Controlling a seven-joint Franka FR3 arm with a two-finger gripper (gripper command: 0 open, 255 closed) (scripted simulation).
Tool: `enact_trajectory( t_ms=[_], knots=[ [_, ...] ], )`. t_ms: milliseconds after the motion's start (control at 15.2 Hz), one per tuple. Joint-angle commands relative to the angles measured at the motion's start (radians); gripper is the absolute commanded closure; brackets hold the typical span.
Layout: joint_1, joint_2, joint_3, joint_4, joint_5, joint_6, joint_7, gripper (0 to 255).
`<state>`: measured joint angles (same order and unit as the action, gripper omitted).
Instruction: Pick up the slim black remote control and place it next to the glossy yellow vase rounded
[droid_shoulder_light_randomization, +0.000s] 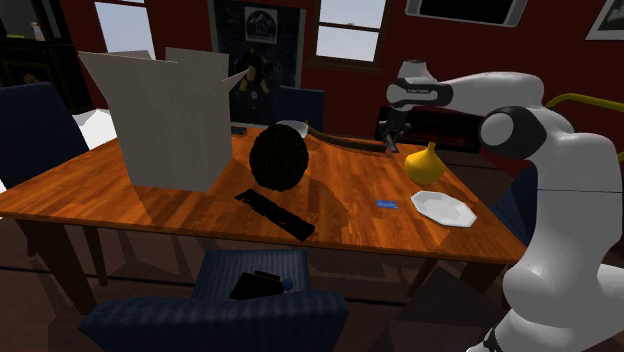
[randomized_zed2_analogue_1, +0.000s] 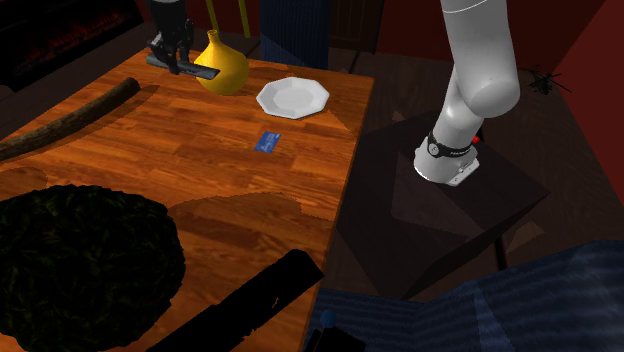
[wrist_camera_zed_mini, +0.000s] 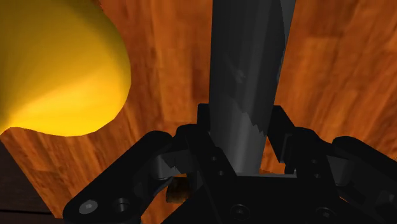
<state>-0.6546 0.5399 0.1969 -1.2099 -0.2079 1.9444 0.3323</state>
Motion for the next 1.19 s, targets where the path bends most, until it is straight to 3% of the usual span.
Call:
enact_trajectory(
  t_ms=[0, 1122],
  knots=[
    [-0.002, -0.002, 0.000, -0.030, -0.001, 0.028, 0.003, 255],
    [-0.009, 0.032, -0.011, -0.204, -0.022, 0.234, 0.035, 255]
  ],
)
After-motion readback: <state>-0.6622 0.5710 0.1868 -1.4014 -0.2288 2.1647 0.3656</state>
